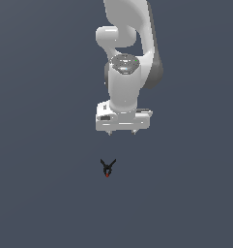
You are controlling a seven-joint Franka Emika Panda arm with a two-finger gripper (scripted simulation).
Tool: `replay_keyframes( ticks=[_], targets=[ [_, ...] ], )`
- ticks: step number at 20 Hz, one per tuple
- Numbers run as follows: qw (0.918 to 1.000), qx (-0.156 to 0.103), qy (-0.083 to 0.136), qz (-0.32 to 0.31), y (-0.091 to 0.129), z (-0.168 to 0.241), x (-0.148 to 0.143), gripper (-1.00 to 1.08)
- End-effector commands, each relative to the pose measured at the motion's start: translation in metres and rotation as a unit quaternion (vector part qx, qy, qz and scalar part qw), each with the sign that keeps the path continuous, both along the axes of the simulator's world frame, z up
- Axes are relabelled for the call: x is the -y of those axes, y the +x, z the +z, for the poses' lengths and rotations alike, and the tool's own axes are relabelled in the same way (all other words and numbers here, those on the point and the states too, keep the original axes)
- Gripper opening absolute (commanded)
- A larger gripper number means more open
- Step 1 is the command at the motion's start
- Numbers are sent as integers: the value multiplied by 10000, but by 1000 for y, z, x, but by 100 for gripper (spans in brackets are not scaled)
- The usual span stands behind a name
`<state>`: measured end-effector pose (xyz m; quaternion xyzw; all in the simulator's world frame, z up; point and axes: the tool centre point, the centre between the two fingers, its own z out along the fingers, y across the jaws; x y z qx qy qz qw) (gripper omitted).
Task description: Pick up the object and move it to a goal position.
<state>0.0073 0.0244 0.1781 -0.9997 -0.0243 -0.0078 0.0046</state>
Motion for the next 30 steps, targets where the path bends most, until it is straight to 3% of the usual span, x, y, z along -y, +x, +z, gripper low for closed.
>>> replay_keyframes(
  ticks=[1,17,30],
  targets=[
    [10000,-7,-3,-19,6,-5,3,100],
    [9997,-58,-34,-229,71,-82,47,100],
    [9995,-78,-45,-301,88,-114,64,100]
  ],
)
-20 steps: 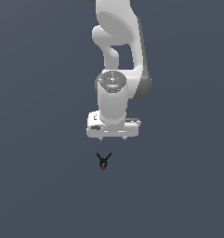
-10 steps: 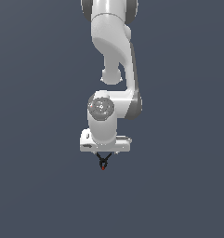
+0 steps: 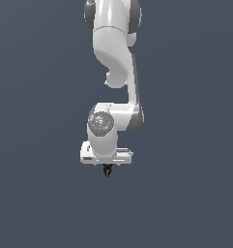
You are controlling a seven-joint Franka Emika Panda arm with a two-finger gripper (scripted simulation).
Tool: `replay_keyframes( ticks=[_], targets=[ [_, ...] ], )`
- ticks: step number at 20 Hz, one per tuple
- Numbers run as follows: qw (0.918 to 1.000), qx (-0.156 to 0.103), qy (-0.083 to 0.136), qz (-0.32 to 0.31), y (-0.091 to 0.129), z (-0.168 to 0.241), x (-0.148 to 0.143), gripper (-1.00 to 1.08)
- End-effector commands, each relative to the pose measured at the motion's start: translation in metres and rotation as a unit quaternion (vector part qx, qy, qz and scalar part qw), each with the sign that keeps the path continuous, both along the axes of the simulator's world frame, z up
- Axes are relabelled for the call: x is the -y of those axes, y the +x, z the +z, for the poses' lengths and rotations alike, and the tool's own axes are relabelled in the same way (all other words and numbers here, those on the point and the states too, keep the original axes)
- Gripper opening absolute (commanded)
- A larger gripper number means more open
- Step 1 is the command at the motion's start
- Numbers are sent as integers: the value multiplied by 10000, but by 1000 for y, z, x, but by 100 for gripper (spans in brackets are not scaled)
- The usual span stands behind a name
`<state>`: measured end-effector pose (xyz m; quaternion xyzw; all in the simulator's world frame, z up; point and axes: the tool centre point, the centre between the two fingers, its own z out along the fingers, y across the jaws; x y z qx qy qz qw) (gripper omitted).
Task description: Pick up the object and move it to a goal position.
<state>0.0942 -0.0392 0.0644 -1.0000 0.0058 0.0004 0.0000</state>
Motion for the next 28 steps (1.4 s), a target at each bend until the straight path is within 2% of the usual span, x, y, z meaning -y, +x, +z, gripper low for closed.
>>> replay_keyframes(
  ticks=[1,6,14,19,20,28],
  targets=[
    [10000,0,0,-1,0,0,0,100],
    [10000,0,0,-1,0,-10,0,100],
    [10000,4,0,-1,-1,-48,0,100],
    [10000,4,0,-1,1,-51,0,100],
    [10000,4,0,-1,1,-51,0,-100],
    [10000,4,0,-1,1,-51,0,-100]
  ],
)
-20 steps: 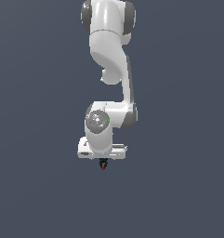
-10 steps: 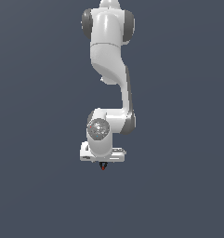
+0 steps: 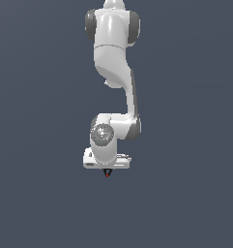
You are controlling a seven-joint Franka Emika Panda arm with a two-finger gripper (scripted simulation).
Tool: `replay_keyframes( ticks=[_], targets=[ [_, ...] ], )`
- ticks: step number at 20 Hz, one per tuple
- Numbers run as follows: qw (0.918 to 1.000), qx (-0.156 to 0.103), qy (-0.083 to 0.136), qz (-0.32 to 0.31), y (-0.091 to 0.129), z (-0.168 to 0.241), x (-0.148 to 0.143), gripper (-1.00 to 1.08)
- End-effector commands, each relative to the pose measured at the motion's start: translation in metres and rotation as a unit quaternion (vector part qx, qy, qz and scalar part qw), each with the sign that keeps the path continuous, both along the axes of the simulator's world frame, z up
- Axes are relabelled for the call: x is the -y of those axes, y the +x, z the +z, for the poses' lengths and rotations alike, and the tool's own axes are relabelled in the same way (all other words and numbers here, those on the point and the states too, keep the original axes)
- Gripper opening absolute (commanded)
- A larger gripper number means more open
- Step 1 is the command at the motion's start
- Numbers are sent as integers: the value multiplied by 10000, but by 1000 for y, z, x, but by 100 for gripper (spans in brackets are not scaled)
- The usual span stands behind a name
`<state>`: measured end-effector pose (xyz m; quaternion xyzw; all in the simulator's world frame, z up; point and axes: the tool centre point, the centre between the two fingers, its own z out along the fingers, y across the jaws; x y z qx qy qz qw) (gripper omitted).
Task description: Pick up the object and move it to a goal position.
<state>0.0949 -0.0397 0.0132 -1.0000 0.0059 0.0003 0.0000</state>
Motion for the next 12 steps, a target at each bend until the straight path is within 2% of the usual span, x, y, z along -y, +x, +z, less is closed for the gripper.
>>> replay_keyframes(
  ticks=[1,12],
  targets=[
    [10000,3,0,0,0,0,0,-100],
    [10000,5,0,0,-6,24,8,-100]
  ],
)
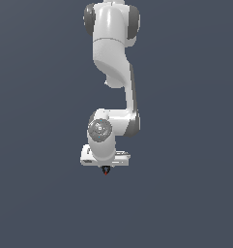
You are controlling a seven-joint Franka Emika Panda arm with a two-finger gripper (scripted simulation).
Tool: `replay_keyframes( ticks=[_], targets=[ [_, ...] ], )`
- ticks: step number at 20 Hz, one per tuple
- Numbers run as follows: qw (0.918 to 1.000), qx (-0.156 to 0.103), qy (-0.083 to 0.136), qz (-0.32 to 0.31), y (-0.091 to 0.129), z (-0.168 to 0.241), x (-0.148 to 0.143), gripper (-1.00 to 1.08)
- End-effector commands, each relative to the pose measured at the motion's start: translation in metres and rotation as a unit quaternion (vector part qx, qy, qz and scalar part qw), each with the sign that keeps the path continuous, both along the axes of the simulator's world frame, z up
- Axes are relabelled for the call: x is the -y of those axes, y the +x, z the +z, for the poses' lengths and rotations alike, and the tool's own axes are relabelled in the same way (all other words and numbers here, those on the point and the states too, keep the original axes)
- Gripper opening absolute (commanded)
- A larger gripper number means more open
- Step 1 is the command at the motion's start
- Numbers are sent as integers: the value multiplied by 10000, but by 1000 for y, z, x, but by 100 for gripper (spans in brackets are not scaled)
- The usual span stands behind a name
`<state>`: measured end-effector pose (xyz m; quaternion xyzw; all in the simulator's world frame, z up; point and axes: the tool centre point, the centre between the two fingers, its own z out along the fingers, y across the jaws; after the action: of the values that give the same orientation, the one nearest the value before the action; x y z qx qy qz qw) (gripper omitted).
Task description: Pick up the object and move it to a goal position.
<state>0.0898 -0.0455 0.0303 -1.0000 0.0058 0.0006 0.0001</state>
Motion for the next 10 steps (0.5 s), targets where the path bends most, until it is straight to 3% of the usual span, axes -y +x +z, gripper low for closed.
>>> replay_keyframes(
  ticks=[1,10],
  targets=[
    [10000,8,-1,-2,-3,12,4,-100],
    [10000,8,-1,-2,-23,84,29,-100]
  ],
)
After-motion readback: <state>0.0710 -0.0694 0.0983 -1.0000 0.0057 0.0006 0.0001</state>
